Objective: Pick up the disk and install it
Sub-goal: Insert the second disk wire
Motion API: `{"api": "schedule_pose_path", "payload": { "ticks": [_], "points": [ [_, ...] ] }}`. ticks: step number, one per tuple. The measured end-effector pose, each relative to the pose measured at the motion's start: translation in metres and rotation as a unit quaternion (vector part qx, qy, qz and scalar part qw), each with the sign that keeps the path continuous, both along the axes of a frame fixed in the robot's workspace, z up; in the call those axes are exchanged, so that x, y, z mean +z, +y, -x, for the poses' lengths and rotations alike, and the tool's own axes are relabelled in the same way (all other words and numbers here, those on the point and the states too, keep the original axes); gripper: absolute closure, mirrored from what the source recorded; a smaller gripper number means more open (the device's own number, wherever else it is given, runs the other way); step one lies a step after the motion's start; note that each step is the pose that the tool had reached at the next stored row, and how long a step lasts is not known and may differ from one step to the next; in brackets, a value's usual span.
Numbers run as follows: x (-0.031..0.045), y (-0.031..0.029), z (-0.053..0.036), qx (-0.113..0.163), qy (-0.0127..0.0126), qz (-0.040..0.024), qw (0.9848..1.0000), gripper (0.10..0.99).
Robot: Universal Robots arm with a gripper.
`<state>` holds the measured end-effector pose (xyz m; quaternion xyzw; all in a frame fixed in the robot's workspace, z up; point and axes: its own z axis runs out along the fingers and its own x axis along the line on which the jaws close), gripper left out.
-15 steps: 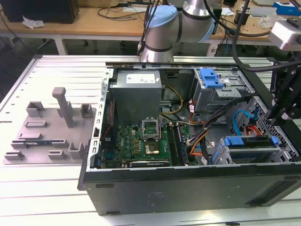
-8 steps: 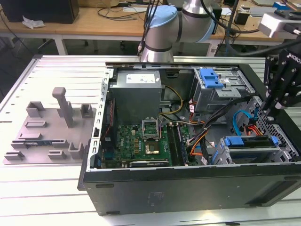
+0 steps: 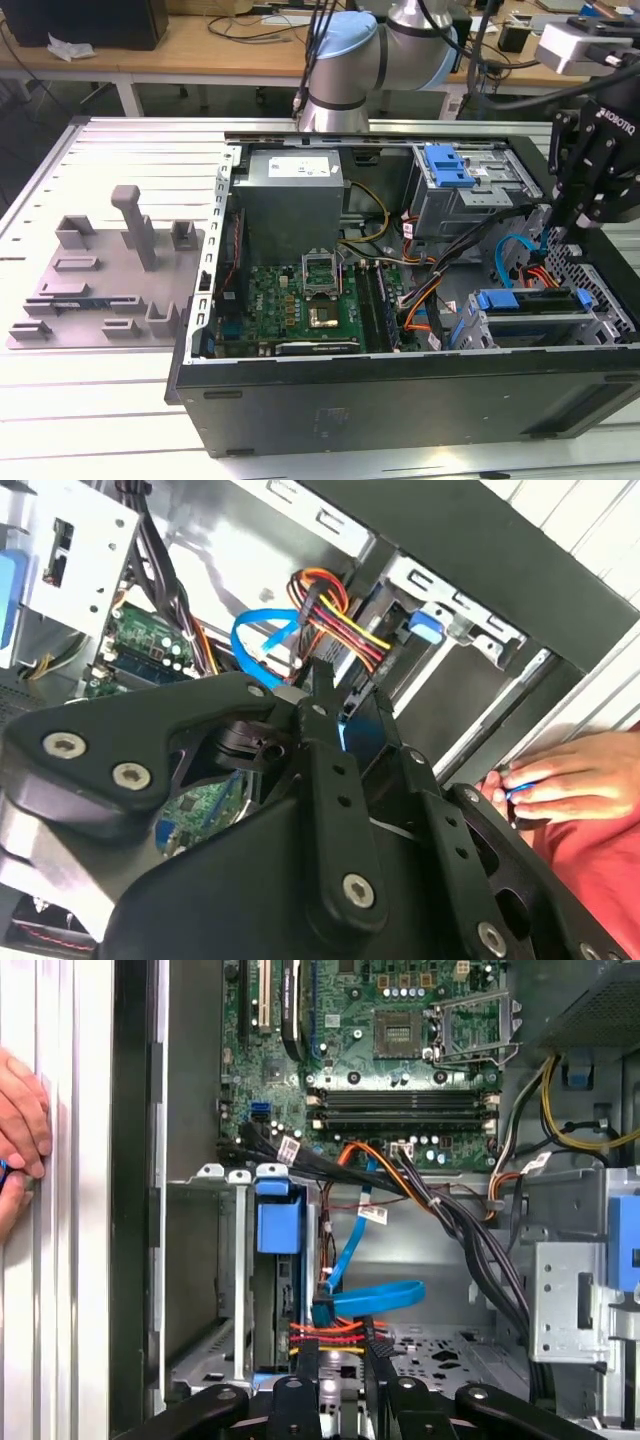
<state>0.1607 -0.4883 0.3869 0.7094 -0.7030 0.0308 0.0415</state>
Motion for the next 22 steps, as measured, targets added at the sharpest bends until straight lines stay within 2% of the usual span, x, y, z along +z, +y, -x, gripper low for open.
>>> {"api": "schedule_pose_path", "payload": {
  "ticks": [2, 3, 10, 13, 15, 18, 19, 22],
  "points": [
    [0.0000, -0.0066, 0.0007, 0.000, -0.0001, -0.0015, 1.0000, 0.765],
    [-0.0001, -0.0078, 0.0018, 0.000, -0.0001, -0.0018, 1.0000, 0.765],
    [-0.0014, -0.0094, 0.0077, 0.000, -0.0003, -0.0018, 1.0000, 0.765],
    [-0.0061, -0.0102, 0.0087, 0.000, -0.0003, -0.0019, 1.0000, 0.765],
    [-0.0065, -0.0110, 0.0094, 0.000, -0.0003, -0.0048, 1.0000, 0.765],
    [-0.0066, -0.0155, 0.0111, 0.000, -0.0003, -0.0167, 0.9999, 0.765],
    [-0.0067, -0.0174, 0.0114, 0.000, -0.0003, -0.0187, 0.9998, 0.765],
    [-0.0091, -0.0180, 0.0118, 0.000, -0.0003, -0.0192, 0.9998, 0.765]
  ]
}}
